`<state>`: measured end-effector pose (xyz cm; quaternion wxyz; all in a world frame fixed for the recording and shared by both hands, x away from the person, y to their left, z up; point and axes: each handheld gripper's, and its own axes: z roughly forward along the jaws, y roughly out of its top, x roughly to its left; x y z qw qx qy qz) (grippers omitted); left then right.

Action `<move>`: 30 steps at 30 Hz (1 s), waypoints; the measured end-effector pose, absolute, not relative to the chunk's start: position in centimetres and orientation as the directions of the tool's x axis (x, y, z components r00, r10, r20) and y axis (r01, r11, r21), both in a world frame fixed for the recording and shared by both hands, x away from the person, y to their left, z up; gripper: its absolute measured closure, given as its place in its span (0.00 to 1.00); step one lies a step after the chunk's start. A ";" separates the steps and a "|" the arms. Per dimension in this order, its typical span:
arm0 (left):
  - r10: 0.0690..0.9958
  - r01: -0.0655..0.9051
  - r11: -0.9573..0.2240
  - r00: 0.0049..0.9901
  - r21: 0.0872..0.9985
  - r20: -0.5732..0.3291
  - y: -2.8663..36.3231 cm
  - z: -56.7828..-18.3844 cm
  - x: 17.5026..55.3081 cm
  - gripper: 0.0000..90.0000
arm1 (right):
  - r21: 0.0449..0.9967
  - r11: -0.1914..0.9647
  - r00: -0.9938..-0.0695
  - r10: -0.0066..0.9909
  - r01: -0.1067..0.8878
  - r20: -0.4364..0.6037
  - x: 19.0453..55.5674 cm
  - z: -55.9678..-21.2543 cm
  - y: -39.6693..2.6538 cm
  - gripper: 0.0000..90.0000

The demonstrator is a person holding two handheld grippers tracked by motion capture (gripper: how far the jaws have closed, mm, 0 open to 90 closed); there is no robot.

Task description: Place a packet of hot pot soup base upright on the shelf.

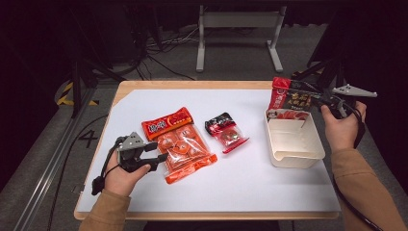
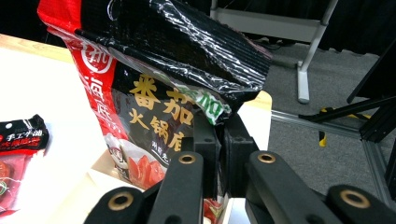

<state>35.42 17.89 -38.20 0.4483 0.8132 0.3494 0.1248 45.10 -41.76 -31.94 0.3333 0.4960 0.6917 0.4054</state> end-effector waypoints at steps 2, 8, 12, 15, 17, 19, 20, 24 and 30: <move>0.679 0.454 -0.357 0.726 0.817 -0.107 17.9 -38.2 35.4 0.48 | 0.888 0.180 -0.284 0.957 0.423 -0.058 45.3 -31.9 -41.7 0.97; 0.681 0.457 -0.352 0.724 0.817 -0.112 17.8 -38.2 35.4 0.48 | 0.883 0.167 -0.278 0.960 0.438 -0.044 45.6 -31.9 -41.8 0.97; 0.681 0.456 -0.351 0.724 0.818 -0.111 17.9 -38.2 35.4 0.47 | 0.880 0.173 -0.286 0.957 0.441 -0.045 45.7 -31.7 -41.9 0.95; 0.686 0.456 -0.353 0.720 0.817 -0.106 18.0 -38.3 35.5 0.46 | 0.888 0.151 -0.281 0.959 0.435 -0.026 45.9 -31.9 -42.2 0.88; 0.687 0.463 -0.348 0.717 0.815 -0.114 17.9 -38.4 35.5 0.45 | 0.890 0.152 -0.276 0.961 0.430 -0.031 45.9 -31.8 -42.2 0.81; 0.688 0.465 -0.349 0.717 0.814 -0.114 18.0 -38.4 35.5 0.45 | 0.897 0.160 -0.271 0.961 0.411 -0.048 45.8 -31.6 -42.1 0.72; 0.688 0.465 -0.349 0.717 0.814 -0.114 18.0 -38.4 35.5 0.44 | 0.897 0.160 -0.271 0.961 0.411 -0.048 45.8 -31.6 -42.1 0.72; 0.688 0.464 -0.348 0.716 0.815 -0.114 18.0 -38.4 35.6 0.43 | 0.910 0.165 -0.278 0.959 0.380 -0.058 45.4 -30.7 -42.0 0.58; 0.690 0.464 -0.340 0.714 0.818 -0.118 18.2 -38.4 35.5 0.41 | 0.918 0.206 -0.295 0.950 0.340 -0.104 44.5 -29.1 -41.4 0.45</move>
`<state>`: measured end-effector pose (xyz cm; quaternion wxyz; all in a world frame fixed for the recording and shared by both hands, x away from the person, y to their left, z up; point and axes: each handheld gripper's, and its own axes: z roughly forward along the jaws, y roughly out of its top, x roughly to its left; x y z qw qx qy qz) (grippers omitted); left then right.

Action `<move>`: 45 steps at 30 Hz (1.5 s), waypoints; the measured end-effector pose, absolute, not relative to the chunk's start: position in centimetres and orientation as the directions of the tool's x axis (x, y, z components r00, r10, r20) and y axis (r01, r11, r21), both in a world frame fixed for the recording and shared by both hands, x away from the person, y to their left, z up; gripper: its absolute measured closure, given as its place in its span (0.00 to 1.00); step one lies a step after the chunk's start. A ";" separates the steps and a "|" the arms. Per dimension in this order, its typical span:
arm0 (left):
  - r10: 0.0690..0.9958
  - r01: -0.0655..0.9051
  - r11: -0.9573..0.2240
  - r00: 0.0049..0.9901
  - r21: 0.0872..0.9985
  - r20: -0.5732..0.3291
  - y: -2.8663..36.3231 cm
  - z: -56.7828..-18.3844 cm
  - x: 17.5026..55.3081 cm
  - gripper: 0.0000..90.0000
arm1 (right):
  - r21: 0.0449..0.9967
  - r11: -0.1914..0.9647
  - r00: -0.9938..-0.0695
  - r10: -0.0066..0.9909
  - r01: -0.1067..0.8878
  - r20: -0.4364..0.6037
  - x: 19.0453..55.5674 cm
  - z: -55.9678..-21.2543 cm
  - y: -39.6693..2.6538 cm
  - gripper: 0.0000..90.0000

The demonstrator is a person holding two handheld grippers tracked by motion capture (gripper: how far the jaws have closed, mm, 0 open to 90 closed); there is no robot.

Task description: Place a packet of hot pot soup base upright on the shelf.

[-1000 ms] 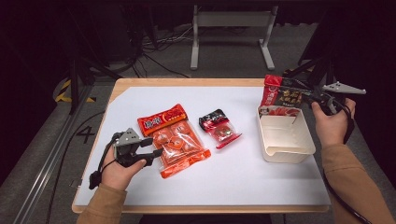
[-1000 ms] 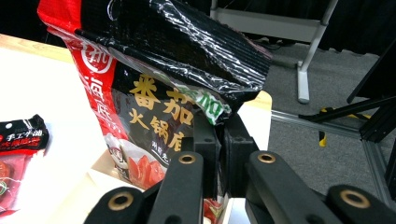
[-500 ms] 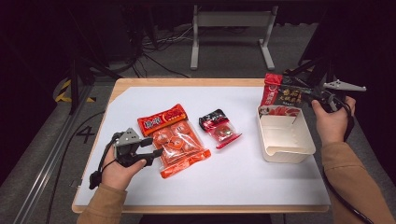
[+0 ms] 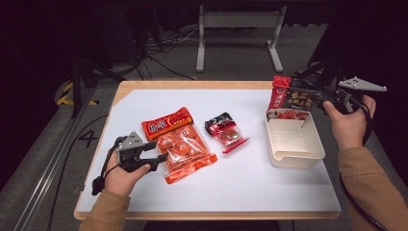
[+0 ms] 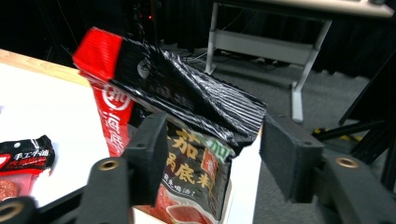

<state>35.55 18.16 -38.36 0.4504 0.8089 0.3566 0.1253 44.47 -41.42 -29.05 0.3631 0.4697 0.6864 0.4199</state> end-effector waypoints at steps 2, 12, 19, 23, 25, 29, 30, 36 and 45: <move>0.689 0.464 -0.335 0.714 0.820 -0.123 18.2 -38.4 35.6 0.41 | 0.919 0.223 -0.306 0.944 0.325 -0.121 44.0 -28.6 -41.0 0.41; 0.681 0.456 -0.330 0.721 0.826 -0.126 18.3 -38.3 35.2 0.38 | 0.940 0.231 -0.352 0.927 0.253 -0.133 40.3 -27.5 -40.0 0.33; 0.678 0.453 -0.322 0.723 0.832 -0.131 18.5 -38.2 35.1 0.37 | 0.947 0.226 -0.461 0.882 0.228 -0.099 37.8 -27.5 -37.9 0.31; 0.677 0.452 -0.317 0.723 0.834 -0.135 18.8 -38.0 35.1 0.36 | 0.948 0.209 -0.514 0.856 0.240 -0.059 37.0 -27.7 -36.8 0.30; 0.675 0.451 -0.313 0.725 0.836 -0.139 18.9 -37.9 35.1 0.36 | 0.945 0.213 -0.533 0.845 0.247 -0.051 36.8 -27.8 -36.5 0.30; 0.673 0.449 -0.297 0.725 0.843 -0.149 19.3 -37.5 35.0 0.35 | 0.944 0.221 -0.581 0.813 0.243 -0.041 36.0 -28.0 -35.7 0.30; 0.673 0.451 -0.293 0.723 0.843 -0.153 19.4 -37.4 34.9 0.34 | 0.946 0.225 -0.602 0.798 0.234 -0.040 35.8 -28.1 -35.4 0.30; 0.674 0.446 -0.289 0.723 0.847 -0.151 19.5 -37.2 34.9 0.33 | 0.946 0.239 -0.671 0.741 0.217 -0.034 34.8 -29.0 -34.2 0.29; 0.698 0.457 -0.270 0.699 0.847 -0.155 19.6 -37.0 35.4 0.28 | 0.946 0.248 -0.717 0.697 0.207 -0.026 34.0 -30.0 -32.8 0.29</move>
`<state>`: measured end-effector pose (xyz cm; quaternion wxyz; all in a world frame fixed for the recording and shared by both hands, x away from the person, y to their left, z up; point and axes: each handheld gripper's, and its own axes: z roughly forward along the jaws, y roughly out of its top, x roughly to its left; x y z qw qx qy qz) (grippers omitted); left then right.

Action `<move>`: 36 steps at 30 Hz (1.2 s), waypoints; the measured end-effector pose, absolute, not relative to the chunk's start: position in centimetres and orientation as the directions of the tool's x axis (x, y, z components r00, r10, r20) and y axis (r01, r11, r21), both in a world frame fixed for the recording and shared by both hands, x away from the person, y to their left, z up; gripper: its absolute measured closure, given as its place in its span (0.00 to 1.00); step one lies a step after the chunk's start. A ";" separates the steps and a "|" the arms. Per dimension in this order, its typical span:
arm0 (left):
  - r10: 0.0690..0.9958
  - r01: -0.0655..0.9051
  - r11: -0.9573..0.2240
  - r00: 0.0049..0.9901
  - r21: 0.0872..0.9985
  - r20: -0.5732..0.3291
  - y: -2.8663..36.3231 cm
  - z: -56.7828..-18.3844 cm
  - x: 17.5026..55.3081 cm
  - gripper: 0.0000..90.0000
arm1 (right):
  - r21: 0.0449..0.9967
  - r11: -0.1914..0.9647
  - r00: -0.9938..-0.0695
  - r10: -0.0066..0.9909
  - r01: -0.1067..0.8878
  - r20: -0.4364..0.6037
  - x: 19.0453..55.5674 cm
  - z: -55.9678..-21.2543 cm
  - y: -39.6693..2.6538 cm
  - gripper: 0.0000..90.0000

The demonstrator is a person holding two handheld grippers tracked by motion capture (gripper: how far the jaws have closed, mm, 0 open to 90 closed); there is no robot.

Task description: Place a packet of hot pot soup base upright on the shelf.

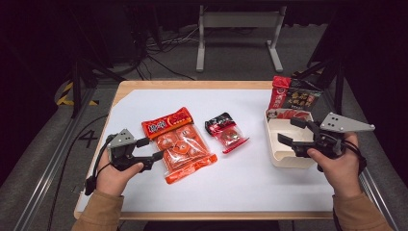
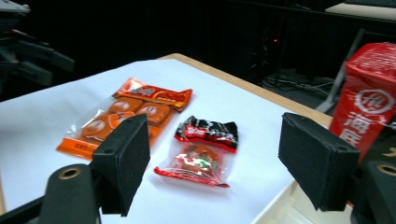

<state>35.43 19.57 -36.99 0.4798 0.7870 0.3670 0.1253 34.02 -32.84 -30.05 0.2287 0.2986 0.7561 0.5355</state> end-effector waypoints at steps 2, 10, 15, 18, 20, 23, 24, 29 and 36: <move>0.708 0.464 -0.267 0.689 0.845 -0.155 19.7 -37.0 35.6 0.27 | 0.948 0.246 -0.726 0.687 0.200 -0.025 33.9 -30.2 -32.7 0.28; 0.740 0.488 -0.240 0.651 0.839 -0.167 19.8 -37.5 36.6 0.23 | 0.947 0.264 -0.747 0.664 0.185 -0.039 33.5 -31.3 -31.9 0.28; 0.768 0.497 -0.228 0.620 0.837 -0.160 20.3 -37.9 37.4 0.21 | 0.941 0.283 -0.756 0.653 0.183 -0.049 33.4 -31.5 -31.5 0.28; 0.783 0.503 -0.206 0.599 0.839 -0.167 20.6 -38.1 37.8 0.20 | 0.941 0.288 -0.754 0.654 0.177 -0.058 33.2 -31.5 -31.5 0.28; 0.803 0.512 -0.182 0.570 0.840 -0.174 21.0 -38.2 38.3 0.20 | 0.941 0.288 -0.755 0.654 0.177 -0.058 33.2 -31.5 -31.5 0.28; 0.820 0.518 -0.169 0.546 0.839 -0.172 21.2 -38.5 39.1 0.20 | 0.942 0.289 -0.754 0.653 0.173 -0.062 33.3 -31.5 -31.4 0.28; 0.827 0.520 -0.167 0.537 0.838 -0.168 21.3 -38.7 39.5 0.20 | 0.941 0.289 -0.755 0.653 0.178 -0.058 33.3 -31.6 -31.4 0.27; 0.845 0.517 -0.143 0.507 0.844 -0.168 21.4 -39.4 41.0 0.19 | 0.940 0.290 -0.759 0.649 0.179 -0.056 33.5 -31.7 -31.2 0.27; 0.864 0.536 -0.095 0.463 0.839 -0.198 21.8 -40.3 42.8 0.18 | 0.940 0.292 -0.761 0.646 0.175 -0.058 33.6 -31.9 -31.1 0.27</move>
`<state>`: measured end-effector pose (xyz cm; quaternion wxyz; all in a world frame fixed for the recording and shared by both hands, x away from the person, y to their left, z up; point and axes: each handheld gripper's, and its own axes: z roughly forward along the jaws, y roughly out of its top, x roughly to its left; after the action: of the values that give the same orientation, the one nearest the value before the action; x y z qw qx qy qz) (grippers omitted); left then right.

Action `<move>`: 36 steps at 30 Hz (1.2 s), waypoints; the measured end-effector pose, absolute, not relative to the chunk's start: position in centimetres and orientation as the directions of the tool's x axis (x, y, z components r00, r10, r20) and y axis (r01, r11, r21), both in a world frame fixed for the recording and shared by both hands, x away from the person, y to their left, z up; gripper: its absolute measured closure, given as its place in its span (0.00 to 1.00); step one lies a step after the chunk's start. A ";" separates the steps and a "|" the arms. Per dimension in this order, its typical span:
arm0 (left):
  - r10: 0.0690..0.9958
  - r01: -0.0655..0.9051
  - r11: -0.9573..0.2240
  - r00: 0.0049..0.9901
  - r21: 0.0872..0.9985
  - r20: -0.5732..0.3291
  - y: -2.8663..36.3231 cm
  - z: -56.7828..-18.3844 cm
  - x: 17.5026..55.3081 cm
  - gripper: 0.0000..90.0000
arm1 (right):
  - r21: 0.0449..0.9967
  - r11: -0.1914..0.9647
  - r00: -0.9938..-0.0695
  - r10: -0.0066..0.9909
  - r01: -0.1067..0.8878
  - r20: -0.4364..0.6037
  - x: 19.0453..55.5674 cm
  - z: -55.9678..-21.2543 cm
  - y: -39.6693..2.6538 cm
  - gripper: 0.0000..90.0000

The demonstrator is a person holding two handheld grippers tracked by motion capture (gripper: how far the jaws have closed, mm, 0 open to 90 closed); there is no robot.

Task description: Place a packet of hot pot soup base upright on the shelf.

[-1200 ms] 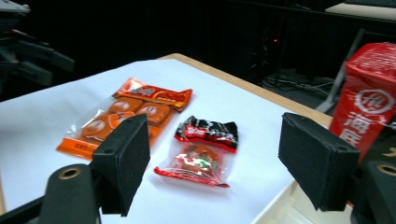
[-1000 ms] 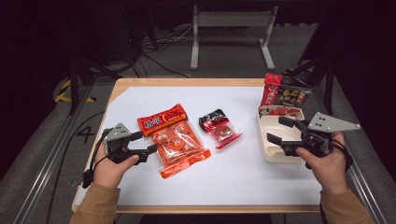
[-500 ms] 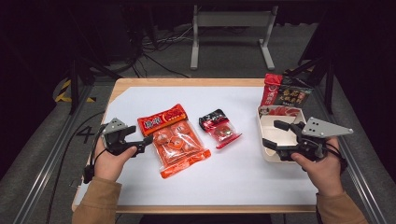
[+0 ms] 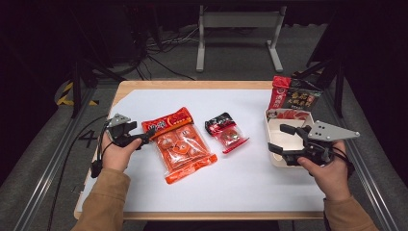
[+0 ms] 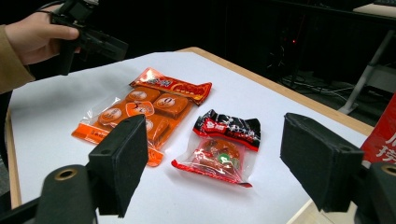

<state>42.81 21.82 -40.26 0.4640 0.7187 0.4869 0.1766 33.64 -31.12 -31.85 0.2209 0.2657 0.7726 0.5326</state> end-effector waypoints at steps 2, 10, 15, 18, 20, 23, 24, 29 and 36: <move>0.867 0.535 -0.098 0.459 0.839 -0.192 21.9 -40.6 43.5 0.16 | 0.941 0.291 -0.760 0.647 0.174 -0.060 33.6 -31.8 -31.2 0.27; 0.878 0.566 -0.064 0.423 0.822 -0.222 22.5 -41.6 45.4 0.18 | 0.938 0.296 -0.754 0.654 0.181 -0.061 33.5 -32.0 -31.2 0.27; 0.882 0.599 -0.033 0.393 0.800 -0.258 22.8 -42.5 46.3 0.20 | 0.938 0.298 -0.756 0.652 0.176 -0.065 33.3 -32.0 -31.1 0.27; 0.875 0.620 -0.029 0.395 0.784 -0.279 22.8 -43.1 46.8 0.22 | 0.937 0.298 -0.755 0.653 0.183 -0.060 33.3 -32.1 -31.2 0.27; 0.878 0.629 -0.045 0.395 0.776 -0.270 22.8 -43.6 47.0 0.22 | 0.937 0.298 -0.755 0.653 0.184 -0.060 33.2 -32.1 -31.2 0.27; 0.871 0.649 -0.034 0.393 0.760 -0.296 22.6 -44.0 47.3 0.23 | 0.938 0.296 -0.754 0.654 0.182 -0.060 33.2 -32.1 -31.2 0.27; 0.869 0.656 -0.026 0.388 0.754 -0.308 22.6 -44.1 47.3 0.23 | 0.937 0.297 -0.754 0.654 0.183 -0.061 33.2 -32.1 -31.2 0.27; 0.874 0.703 0.007 0.342 0.711 -0.346 22.5 -44.5 47.6 0.23 | 0.935 0.301 -0.756 0.652 0.187 -0.058 33.3 -32.3 -31.1 0.27; 0.870 0.718 -0.006 0.346 0.696 -0.350 22.2 -44.9 47.7 0.25 | 0.931 0.311 -0.763 0.644 0.191 -0.059 33.4 -32.6 -30.8 0.27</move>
<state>47.73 22.21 -44.88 0.4222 0.7035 0.5645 0.0902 33.36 -30.83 -32.57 0.2170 0.2677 0.7799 0.5224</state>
